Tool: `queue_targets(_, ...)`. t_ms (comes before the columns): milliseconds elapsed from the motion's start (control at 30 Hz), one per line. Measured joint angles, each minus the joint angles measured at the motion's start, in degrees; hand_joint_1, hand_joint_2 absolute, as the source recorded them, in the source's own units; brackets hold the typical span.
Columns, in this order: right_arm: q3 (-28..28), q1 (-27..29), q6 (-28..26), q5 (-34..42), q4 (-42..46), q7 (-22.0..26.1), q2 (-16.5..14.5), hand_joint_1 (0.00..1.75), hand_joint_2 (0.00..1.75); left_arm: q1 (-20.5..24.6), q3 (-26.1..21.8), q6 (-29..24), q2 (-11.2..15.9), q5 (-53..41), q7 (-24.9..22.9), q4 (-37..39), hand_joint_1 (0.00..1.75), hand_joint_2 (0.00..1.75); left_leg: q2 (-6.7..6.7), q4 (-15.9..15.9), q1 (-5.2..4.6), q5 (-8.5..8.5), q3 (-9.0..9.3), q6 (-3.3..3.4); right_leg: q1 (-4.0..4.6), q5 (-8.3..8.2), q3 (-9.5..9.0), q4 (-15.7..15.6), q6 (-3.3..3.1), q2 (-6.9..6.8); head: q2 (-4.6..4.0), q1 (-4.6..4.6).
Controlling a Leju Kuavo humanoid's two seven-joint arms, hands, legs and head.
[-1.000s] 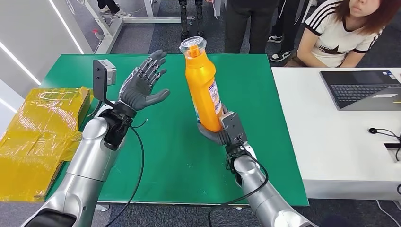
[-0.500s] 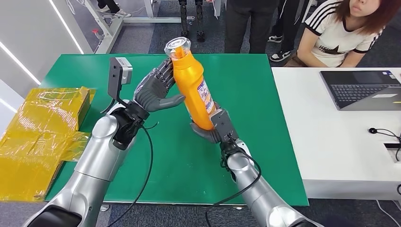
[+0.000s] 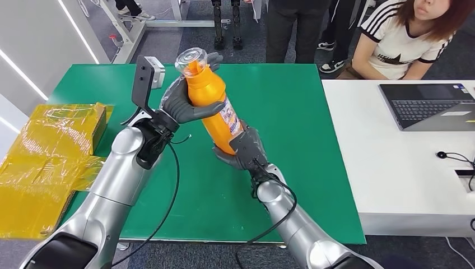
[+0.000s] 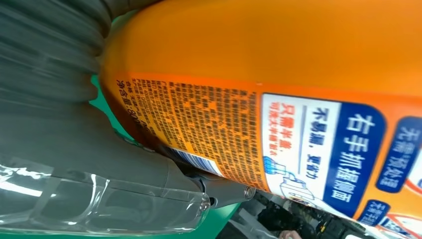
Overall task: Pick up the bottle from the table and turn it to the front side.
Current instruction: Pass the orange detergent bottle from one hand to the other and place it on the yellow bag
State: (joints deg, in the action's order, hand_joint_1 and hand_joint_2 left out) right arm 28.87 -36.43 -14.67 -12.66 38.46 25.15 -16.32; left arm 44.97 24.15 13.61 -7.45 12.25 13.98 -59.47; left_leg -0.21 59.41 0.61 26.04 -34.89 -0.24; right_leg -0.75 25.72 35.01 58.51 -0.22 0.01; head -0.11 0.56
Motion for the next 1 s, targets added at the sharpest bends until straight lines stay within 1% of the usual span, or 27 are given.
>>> queue_targets(233, 0.5, -0.1, -1.0, -0.7, -1.6, 0.0, -0.2, 1.75, 1.75, 1.3, 0.0, 1.0, -0.4, 1.6, -0.4, 2.0, 0.00, 1.75, 0.01, 0.0, 0.00, 0.00, 0.00, 0.00, 0.00, 0.00, 0.01, 0.0, 0.00, 0.02, 0.00, 0.01)
queue_targets(267, 0.5, -0.1, -1.0, -0.7, -1.7, 0.0, -0.2, 1.75, 1.75, 1.4, 0.0, 1.1, -0.4, 1.7, -0.5, 2.2, 0.11, 1.75, 0.01, 0.0, 0.00, 0.00, 0.00, 0.00, 0.00, 0.00, 0.01, 0.0, 0.00, 0.02, 0.00, 0.01)
queue_targets(367, 0.6, -0.1, -1.0, -0.7, -2.1, 0.0, -0.2, 1.75, 1.75, 1.4, 0.0, 1.2, -0.4, 1.9, -0.5, 2.6, 1.42, 1.75, 0.01, 0.0, 0.00, 0.00, 0.00, 0.00, 0.00, 0.00, 0.01, 0.0, 0.00, 0.02, 0.00, 0.01)
queue_targets(400, 0.6, -0.1, -1.0, -0.7, -2.2, 0.0, -0.2, 1.75, 1.75, 1.4, 0.0, 1.5, -0.4, 2.2, -0.6, 2.7, 1.75, 1.75, 0.01, 0.0, 0.00, 0.00, 0.00, 0.00, 0.00, 0.00, 0.01, 0.0, 0.00, 0.02, 0.00, 0.00)
queue_targets(633, 0.5, -0.2, -1.6, -0.6, -3.2, 0.5, -0.2, 1.75, 1.75, 1.4, 0.0, 5.6, -0.3, 9.1, -3.0, 3.5, 1.75, 1.75, 0.01, 0.0, 0.00, 0.00, 0.00, 0.00, 0.00, 0.00, 0.01, 0.0, 0.00, 0.02, 0.00, 0.00)
queue_targets(800, 0.3, -0.2, -0.4, 0.5, -3.7, 0.7, -0.2, 1.75, 1.75, 1.6, 0.0, 6.4, -0.2, 11.6, -3.9, 4.1, 1.75, 1.75, 0.00, 0.0, 0.00, 0.00, 0.00, 0.00, 0.00, 0.00, 0.01, 0.0, 0.00, 0.02, 0.00, 0.00)
queue_targets(1000, -0.3, -0.2, 0.3, 3.1, -4.2, 2.0, -0.2, 1.74, 1.75, 1.7, 0.0, 6.6, 0.3, 16.8, -5.4, 5.0, 1.75, 1.75, 0.02, 0.0, 0.00, 0.00, 0.01, 0.00, 0.00, 0.00, 0.01, 0.0, 0.00, 0.04, 0.00, 0.00)
